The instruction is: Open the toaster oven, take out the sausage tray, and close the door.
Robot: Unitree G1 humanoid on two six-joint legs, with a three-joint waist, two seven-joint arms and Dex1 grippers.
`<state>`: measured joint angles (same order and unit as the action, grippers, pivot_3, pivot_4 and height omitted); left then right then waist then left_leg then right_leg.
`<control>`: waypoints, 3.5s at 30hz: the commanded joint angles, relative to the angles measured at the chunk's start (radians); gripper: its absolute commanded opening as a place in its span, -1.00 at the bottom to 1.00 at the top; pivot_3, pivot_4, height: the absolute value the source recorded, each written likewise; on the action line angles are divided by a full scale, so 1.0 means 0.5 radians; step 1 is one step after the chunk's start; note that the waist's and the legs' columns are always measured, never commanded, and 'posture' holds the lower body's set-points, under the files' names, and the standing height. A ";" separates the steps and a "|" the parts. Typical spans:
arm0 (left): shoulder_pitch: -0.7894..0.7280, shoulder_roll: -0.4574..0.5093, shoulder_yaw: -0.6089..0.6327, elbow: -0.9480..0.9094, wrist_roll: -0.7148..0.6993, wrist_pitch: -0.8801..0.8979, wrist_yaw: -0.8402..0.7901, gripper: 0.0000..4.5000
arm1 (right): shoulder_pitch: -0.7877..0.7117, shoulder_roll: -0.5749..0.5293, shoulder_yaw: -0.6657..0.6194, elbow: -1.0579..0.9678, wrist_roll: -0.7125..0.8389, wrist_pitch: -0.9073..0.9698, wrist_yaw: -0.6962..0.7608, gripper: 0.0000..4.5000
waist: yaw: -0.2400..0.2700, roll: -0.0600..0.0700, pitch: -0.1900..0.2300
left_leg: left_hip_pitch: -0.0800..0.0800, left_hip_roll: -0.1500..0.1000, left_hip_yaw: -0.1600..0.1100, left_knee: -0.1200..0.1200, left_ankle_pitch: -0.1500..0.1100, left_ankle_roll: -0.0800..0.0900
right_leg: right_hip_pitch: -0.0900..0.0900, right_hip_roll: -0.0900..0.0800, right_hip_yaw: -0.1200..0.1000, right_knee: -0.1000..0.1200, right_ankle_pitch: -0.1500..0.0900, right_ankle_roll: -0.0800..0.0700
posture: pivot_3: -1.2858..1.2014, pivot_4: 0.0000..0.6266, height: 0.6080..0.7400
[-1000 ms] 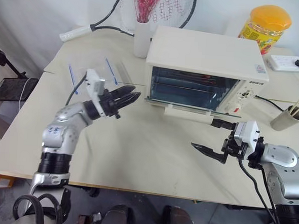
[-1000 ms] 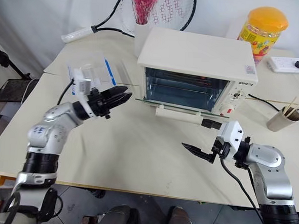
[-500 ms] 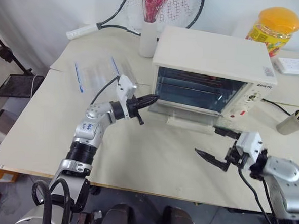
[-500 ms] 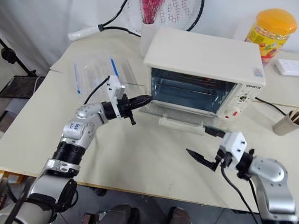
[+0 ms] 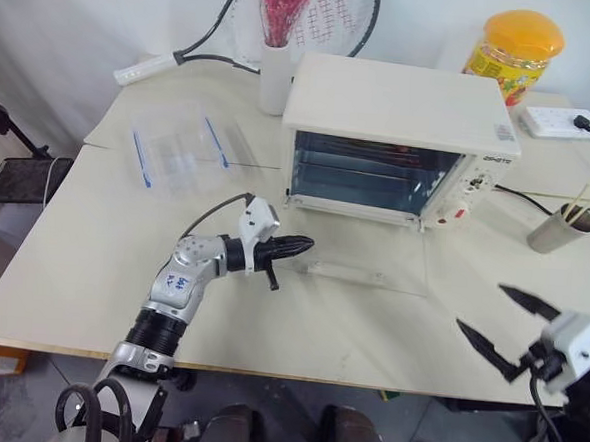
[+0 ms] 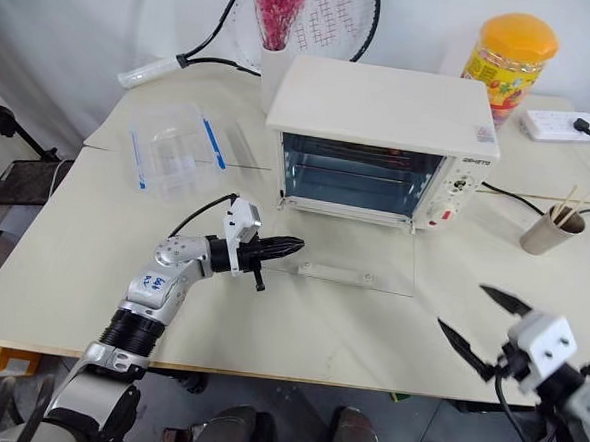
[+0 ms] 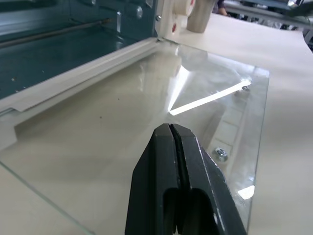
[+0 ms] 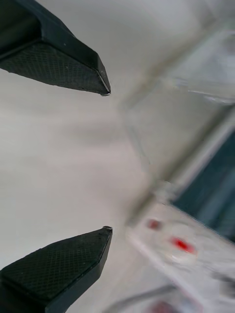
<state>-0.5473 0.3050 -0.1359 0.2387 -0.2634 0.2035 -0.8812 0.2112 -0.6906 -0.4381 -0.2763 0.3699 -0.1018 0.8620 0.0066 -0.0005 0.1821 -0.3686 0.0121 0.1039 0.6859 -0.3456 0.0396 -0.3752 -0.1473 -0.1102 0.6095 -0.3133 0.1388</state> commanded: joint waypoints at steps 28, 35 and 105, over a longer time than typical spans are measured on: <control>0.682 0.212 0.469 -0.975 -0.394 0.149 0.209 1.00 | -2.247 0.455 1.503 1.562 -1.908 -0.035 -1.450 0.73 | -0.075 0.000 0.000 | -0.012 -0.004 -0.014 -0.001 0.001 0.000 | -0.004 -0.003 -0.014 0.001 -0.001 -0.002 | 0.03 -0.52 1.00; 0.506 0.163 0.418 -0.810 -0.378 0.082 0.161 1.00 | -2.287 0.477 1.507 1.625 -1.950 -0.086 -1.484 -0.33 | -0.072 0.000 0.000 | -0.012 -0.003 -0.014 -0.002 0.001 -0.001 | -0.004 -0.002 -0.014 0.001 -0.001 -0.003 | 0.03 -0.52 1.00; -0.352 -0.288 1.543 -0.216 -1.916 2.822 1.593 0.60 | -0.684 -0.010 1.137 -0.482 -1.632 -0.356 -0.616 -1.00 | -0.012 -0.006 0.003 | -0.012 -0.004 -0.021 0.001 0.004 -0.005 | 0.000 -0.001 -0.017 0.001 -0.001 -0.002 | 0.03 -0.52 1.00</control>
<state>-0.7032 0.1606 0.6145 0.1288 -1.1547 1.6069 -0.1136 -0.1157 -0.6971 0.1424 -0.5016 -0.4671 -0.2619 0.5553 0.0006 -0.0036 0.1836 -0.3744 0.0102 0.0932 0.6863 -0.3434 0.0372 -0.3753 -0.1476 -0.1184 0.6099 -0.3139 0.1376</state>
